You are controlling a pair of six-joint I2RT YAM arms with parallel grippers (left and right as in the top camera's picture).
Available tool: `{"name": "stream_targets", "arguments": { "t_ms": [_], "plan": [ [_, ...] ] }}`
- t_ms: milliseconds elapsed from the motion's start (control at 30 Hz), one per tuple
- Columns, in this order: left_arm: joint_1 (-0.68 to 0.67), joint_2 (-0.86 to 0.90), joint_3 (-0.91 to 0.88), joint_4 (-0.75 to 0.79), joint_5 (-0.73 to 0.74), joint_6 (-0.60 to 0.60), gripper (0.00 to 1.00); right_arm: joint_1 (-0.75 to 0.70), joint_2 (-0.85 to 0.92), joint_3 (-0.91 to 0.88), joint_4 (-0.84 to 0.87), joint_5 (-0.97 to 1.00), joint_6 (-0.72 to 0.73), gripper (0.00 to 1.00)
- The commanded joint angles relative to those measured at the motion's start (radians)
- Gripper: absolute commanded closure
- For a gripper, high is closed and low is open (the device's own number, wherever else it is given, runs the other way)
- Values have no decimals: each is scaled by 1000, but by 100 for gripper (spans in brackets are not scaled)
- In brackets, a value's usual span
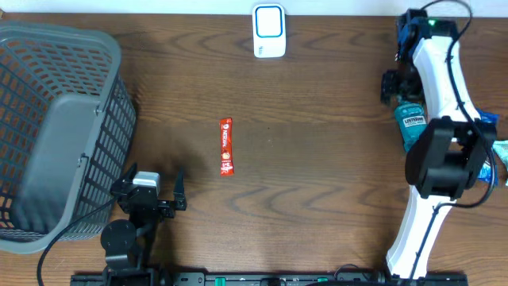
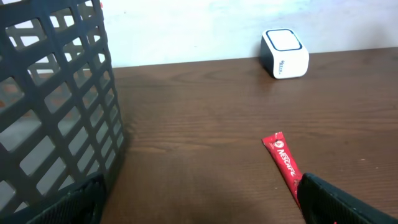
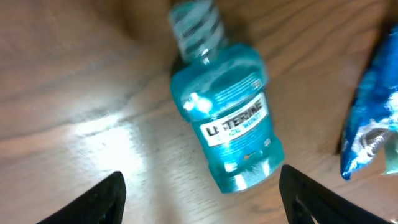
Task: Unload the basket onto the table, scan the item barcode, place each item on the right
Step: 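Carry the Listerine bottle to the right table edge and lower it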
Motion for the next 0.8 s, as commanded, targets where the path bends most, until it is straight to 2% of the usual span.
{"name": "stream_targets", "arguments": {
  "t_ms": [0, 300, 533, 633, 767],
  "plan": [
    [-4, -3, -16, -25, 5, 12, 2, -23, 16, -100, 63, -1, -131, 25],
    [-4, -3, -16, -25, 5, 12, 2, -62, 16, -247, 194, 29, -228, 23],
    [-4, -3, -16, -25, 5, 12, 2, -120, 16, -278, 248, 28, -264, 19],
    [-4, -3, -16, -25, 5, 12, 2, -150, 16, -278, 261, -8, -278, 14],
    [-4, -3, -16, -25, 5, 12, 2, -191, 16, -294, 270, -110, -333, 17]
  ]
}}
